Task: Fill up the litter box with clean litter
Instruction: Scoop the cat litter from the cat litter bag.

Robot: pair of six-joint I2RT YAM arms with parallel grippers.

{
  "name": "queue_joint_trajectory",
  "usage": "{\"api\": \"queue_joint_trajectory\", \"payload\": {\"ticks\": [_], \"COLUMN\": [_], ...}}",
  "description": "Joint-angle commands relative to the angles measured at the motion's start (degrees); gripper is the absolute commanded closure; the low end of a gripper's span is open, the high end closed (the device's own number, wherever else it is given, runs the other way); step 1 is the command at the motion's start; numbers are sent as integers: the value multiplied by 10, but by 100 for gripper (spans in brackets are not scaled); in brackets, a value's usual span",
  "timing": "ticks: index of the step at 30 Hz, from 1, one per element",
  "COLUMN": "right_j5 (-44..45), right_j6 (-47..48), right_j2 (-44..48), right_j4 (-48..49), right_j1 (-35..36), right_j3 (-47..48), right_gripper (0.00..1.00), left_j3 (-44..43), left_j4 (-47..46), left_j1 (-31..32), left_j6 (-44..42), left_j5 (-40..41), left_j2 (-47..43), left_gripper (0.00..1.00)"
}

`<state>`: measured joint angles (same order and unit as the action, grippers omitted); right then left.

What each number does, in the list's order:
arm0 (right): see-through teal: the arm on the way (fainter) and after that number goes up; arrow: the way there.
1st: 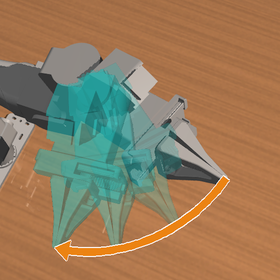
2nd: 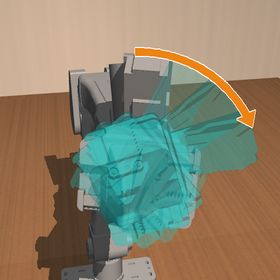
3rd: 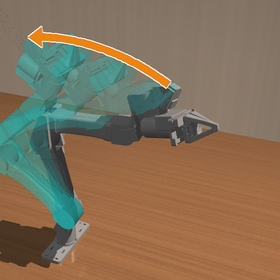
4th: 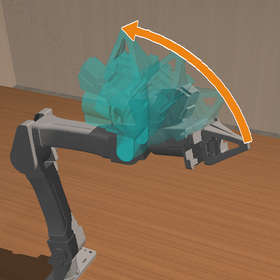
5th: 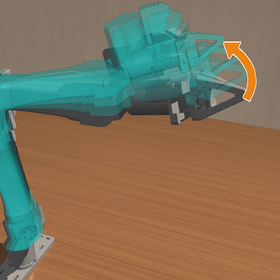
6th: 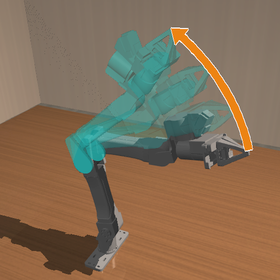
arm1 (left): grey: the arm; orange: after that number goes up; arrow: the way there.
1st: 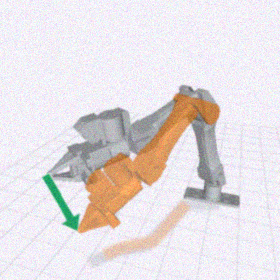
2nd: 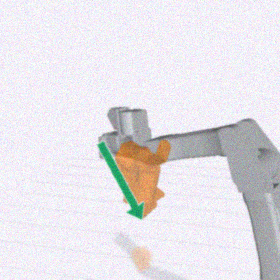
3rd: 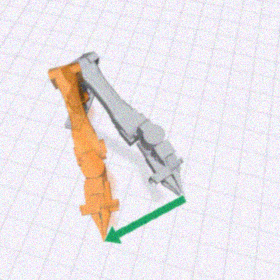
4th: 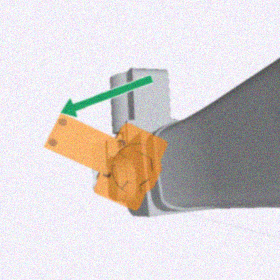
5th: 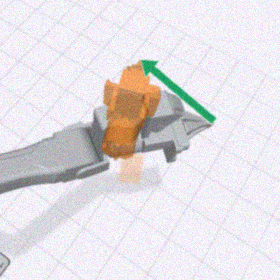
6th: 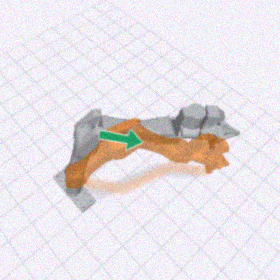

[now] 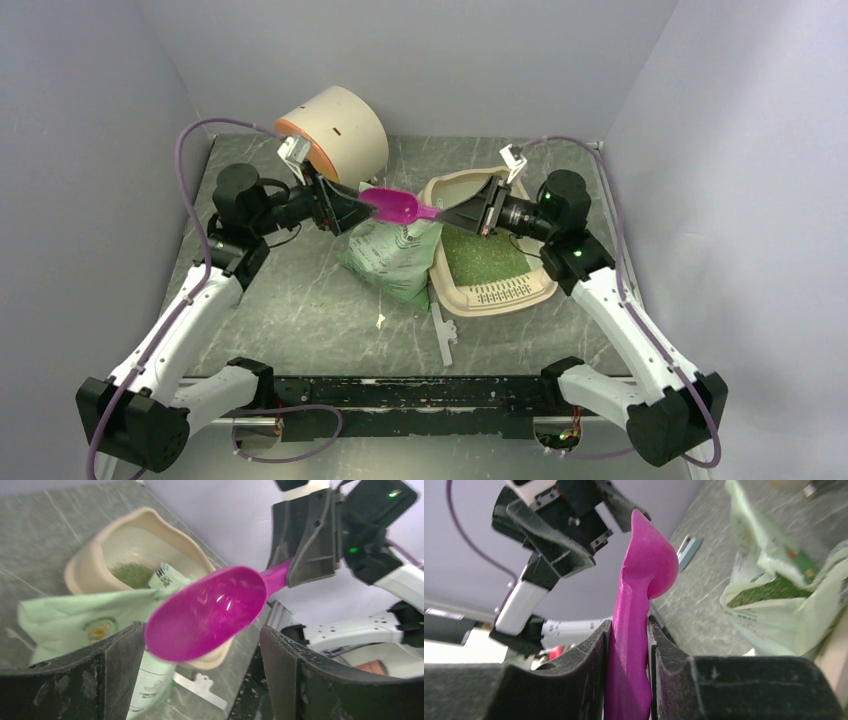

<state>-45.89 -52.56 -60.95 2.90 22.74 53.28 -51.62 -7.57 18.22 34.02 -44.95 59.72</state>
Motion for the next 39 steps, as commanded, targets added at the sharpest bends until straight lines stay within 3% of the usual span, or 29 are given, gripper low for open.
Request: {"api": "queue_joint_trajectory", "payload": {"ticks": [1,3,7,9,13,19,24,33,39], "right_j5": [145,238,386,436,494,525,529,506,483], "right_j6": [100,123,154,168,193,211,204,199,195], "right_j2": [50,65,90,98,109,125,137,135,128], "right_j4": [-156,-238,-327,-358,-400,-436,-445,-449,-442], "right_j1": [-5,-6,-5,-6,-6,-6,-6,-6,-6], "right_j3": [81,110,147,160,185,212,210,211,203], "right_gripper": [100,100,100,100,100,100,100,100,100], "left_j3": [-87,-116,-170,-199,-295,-451,-535,-541,-567], "left_j4": [141,189,340,379,468,603,690,682,683], "left_j1": [2,2,4,29,31,45,79,112,112], "left_j6": [-178,-289,-641,-715,-849,-958,-994,-962,-950], "left_j5": [47,24,-69,-40,-76,-60,-14,73,77], "left_j2": [-6,5,50,81,172,310,396,448,473], "left_gripper": [10,6,4,4,11,10,10,11,12]}}
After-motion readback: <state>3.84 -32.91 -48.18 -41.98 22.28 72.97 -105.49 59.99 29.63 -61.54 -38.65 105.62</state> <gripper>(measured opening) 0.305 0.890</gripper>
